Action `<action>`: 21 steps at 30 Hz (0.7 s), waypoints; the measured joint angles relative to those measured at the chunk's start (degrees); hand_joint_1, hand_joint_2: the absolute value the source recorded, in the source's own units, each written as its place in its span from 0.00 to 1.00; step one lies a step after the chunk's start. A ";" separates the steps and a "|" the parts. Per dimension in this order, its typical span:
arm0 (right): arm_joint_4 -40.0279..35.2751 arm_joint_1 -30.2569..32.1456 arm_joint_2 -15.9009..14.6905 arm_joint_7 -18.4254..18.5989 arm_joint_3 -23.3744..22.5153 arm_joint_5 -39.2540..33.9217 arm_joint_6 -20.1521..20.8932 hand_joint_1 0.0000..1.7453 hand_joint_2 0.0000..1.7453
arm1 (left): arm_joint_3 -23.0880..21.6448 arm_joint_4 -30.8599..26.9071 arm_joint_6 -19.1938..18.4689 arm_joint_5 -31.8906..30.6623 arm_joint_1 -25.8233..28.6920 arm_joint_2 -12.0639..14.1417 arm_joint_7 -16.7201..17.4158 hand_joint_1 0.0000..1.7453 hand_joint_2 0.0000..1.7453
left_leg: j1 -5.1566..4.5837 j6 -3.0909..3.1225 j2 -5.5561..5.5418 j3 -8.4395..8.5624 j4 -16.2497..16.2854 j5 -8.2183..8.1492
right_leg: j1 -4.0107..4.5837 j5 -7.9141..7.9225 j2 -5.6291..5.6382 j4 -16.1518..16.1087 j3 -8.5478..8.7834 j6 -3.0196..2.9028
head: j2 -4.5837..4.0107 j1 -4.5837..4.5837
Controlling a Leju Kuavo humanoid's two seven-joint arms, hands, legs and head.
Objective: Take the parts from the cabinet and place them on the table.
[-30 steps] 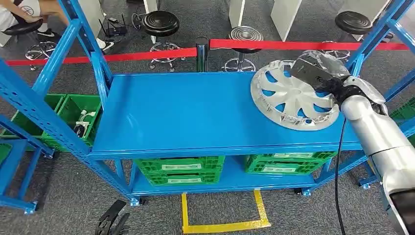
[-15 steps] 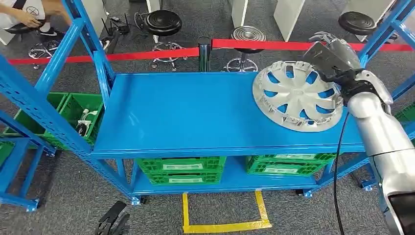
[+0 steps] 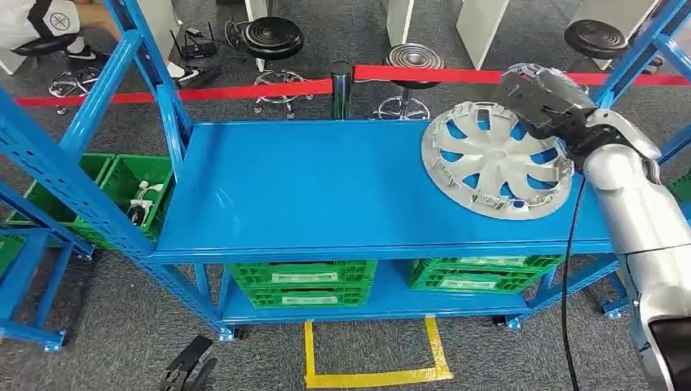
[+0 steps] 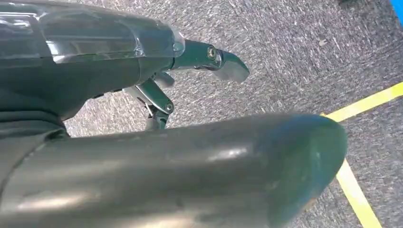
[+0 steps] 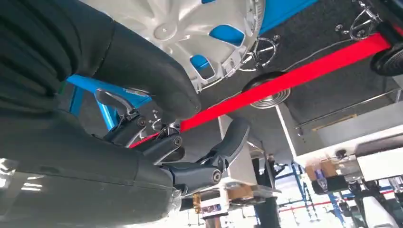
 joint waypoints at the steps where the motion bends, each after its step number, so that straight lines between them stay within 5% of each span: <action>1: 0.04 -0.09 0.00 0.00 0.22 0.02 0.02 1.00 1.00 | 0.00 0.00 0.00 0.00 0.00 -0.04 0.02 0.00 0.00 | 0.00 0.00 0.00 0.00 0.00 0.00 | 0.00 0.00 0.00 0.00 0.00 0.00 | 0.00 0.00; 15: 0.61 -0.81 0.00 0.00 0.50 0.00 0.20 0.96 1.00 | 0.00 0.00 0.00 0.00 0.00 -0.28 0.15 0.00 0.00 | 0.00 0.00 -0.01 0.00 0.00 0.00 | 0.00 0.00 0.00 0.00 0.00 0.00 | 0.00 -0.02; 16: 0.61 -0.82 0.00 0.00 0.52 0.00 0.20 0.00 1.00 | 0.00 0.00 0.00 0.00 0.00 -0.31 0.15 0.00 0.00 | 0.00 0.00 -0.01 0.00 0.00 0.00 | 0.00 0.00 0.00 0.00 0.00 0.00 | 0.00 -0.02; 21: 1.45 -0.66 -1.23 2.34 1.57 1.75 6.45 0.00 1.00 | 0.00 0.07 0.17 -0.68 0.25 -0.31 -0.17 0.00 0.00 | 0.00 0.00 -0.21 -0.01 0.00 0.00 | 0.00 -0.02 -0.13 -0.01 0.00 -0.02 | 0.00 -0.04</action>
